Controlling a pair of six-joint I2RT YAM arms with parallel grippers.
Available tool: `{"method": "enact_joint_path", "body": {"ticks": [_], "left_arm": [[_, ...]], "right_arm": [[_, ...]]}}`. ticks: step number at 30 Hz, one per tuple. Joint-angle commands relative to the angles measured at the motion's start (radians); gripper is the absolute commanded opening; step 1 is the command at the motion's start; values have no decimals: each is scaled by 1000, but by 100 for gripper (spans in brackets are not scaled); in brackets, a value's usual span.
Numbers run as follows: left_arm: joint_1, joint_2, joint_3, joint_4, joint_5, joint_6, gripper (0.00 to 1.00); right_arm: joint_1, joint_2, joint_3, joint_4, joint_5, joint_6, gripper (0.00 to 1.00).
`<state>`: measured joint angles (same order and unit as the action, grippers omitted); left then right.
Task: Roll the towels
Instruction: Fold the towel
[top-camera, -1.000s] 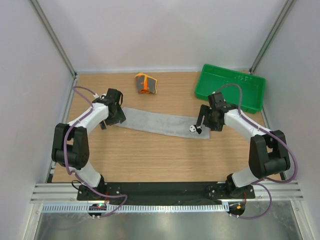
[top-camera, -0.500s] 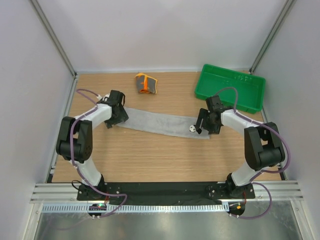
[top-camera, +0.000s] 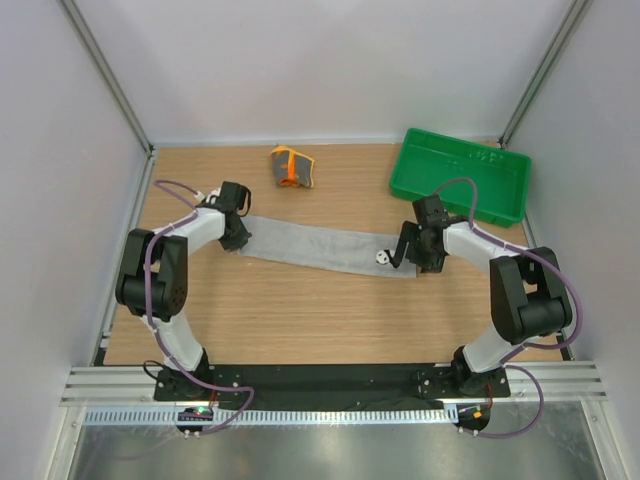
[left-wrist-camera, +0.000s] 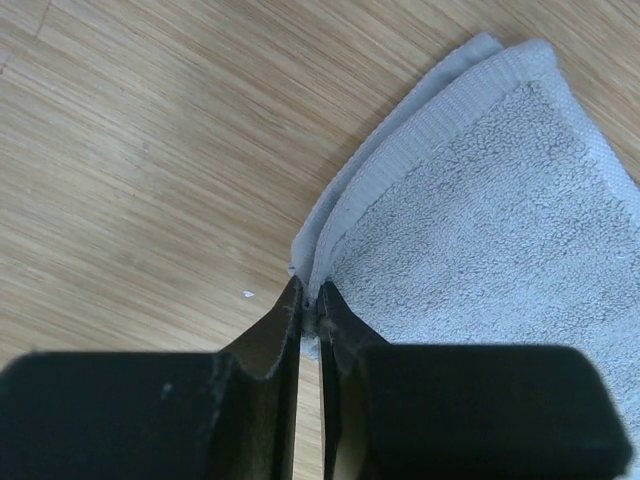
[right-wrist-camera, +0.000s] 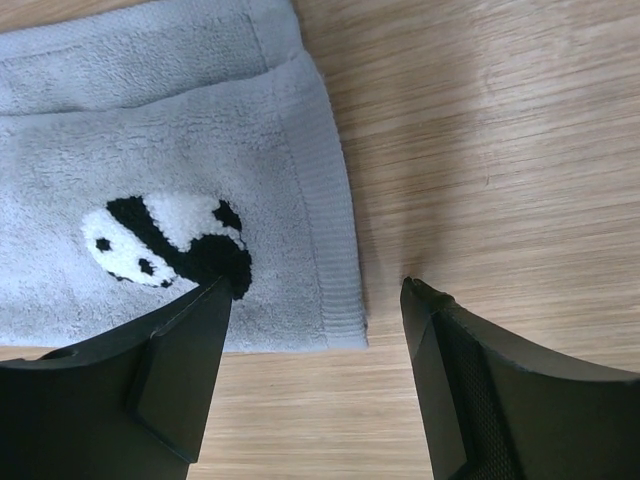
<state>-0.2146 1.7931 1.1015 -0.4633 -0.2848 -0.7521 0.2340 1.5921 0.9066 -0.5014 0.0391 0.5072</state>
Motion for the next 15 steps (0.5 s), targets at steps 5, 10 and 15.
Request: {"method": "enact_joint_path", "body": {"ticks": [5, 10, 15], "left_arm": [[9, -101, -97, -75, -65, -26, 9], [11, -178, -166, -109, -79, -23, 15], [9, -219, -186, -117, -30, -23, 49]], "right_arm": [[-2, -87, -15, -15, 12, -10, 75], [-1, -113, -44, -5, -14, -10, 76], [-2, -95, -77, 63, -88, 14, 75]]}}
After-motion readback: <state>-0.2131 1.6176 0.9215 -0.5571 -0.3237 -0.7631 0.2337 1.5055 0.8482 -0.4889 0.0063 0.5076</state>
